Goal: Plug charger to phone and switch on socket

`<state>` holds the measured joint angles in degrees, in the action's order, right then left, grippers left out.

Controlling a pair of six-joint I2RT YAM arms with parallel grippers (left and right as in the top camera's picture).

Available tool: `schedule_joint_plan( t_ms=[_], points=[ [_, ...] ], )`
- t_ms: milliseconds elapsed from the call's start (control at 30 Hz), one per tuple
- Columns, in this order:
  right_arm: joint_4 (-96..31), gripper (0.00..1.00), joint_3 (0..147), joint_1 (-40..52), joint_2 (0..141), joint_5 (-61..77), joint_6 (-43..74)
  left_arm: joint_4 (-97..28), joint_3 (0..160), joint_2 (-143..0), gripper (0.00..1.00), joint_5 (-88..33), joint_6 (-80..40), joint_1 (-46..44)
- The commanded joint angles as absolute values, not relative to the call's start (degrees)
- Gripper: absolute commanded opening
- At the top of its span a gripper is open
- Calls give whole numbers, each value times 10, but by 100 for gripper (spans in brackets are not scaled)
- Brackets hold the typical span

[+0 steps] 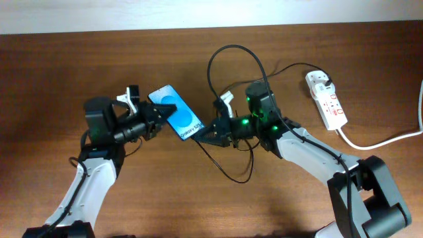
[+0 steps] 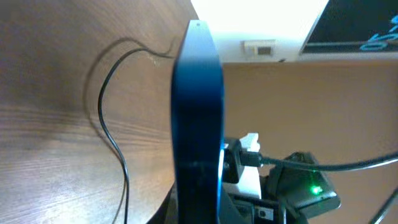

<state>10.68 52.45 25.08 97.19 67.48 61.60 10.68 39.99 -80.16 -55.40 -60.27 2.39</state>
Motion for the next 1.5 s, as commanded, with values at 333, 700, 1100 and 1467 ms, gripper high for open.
schedule_joint_plan(
  t_ms=[333, 700, 1100, 1467],
  points=[
    [140, 4, 535, 270, 968, 629, 642, 105, 403, -798, 0, -609, -608, -13],
    [139, 4, 535, 269, 968, 626, 641, 118, 403, -798, 0, -616, -608, -13],
    [-95, 4, 535, 255, 966, 362, 394, 272, 403, -798, 0, -800, -659, 152],
    [-250, 46, 541, 244, 968, 210, 244, 272, 403, -798, 0, -782, -644, 127]
  ],
)
